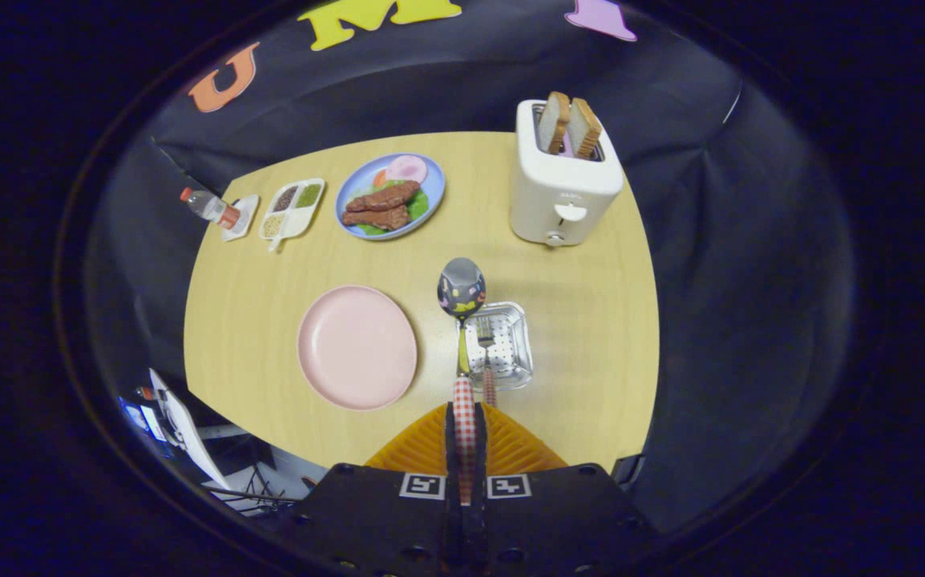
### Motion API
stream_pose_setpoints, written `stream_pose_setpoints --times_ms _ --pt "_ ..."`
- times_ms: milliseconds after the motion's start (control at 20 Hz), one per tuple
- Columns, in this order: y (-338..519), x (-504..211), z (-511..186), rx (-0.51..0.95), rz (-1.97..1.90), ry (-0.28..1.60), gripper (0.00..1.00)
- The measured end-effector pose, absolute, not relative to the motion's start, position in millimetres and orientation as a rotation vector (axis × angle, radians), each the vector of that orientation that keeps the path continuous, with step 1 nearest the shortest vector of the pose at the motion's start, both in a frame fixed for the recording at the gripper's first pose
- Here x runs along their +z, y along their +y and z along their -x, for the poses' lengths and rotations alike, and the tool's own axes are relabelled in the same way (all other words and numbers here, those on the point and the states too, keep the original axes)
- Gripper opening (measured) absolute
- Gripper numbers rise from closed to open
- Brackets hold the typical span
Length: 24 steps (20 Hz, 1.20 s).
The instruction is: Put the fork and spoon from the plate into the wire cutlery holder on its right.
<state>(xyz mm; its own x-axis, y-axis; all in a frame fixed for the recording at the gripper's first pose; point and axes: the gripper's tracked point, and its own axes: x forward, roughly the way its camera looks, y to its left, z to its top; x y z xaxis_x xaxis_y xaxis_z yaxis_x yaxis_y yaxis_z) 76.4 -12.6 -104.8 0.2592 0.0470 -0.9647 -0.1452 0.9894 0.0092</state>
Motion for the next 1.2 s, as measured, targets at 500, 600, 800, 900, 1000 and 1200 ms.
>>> stream_pose_setpoints --times_ms 500,600,800,900,1000,1200 --pt "-31 -133 -76 0.098 -0.024 1.670 0.04" --pt "-33 -140 -80 0.081 -0.015 1.711 0.04" --pt "-33 -153 -86 0.066 0.021 1.769 0.04" --pt "-32 -161 -87 0.056 0.027 1.786 0.04" --pt "-30 -167 -88 0.041 0.013 1.802 0.04" --pt "-26 -173 -94 0.051 -0.006 1.801 0.08"
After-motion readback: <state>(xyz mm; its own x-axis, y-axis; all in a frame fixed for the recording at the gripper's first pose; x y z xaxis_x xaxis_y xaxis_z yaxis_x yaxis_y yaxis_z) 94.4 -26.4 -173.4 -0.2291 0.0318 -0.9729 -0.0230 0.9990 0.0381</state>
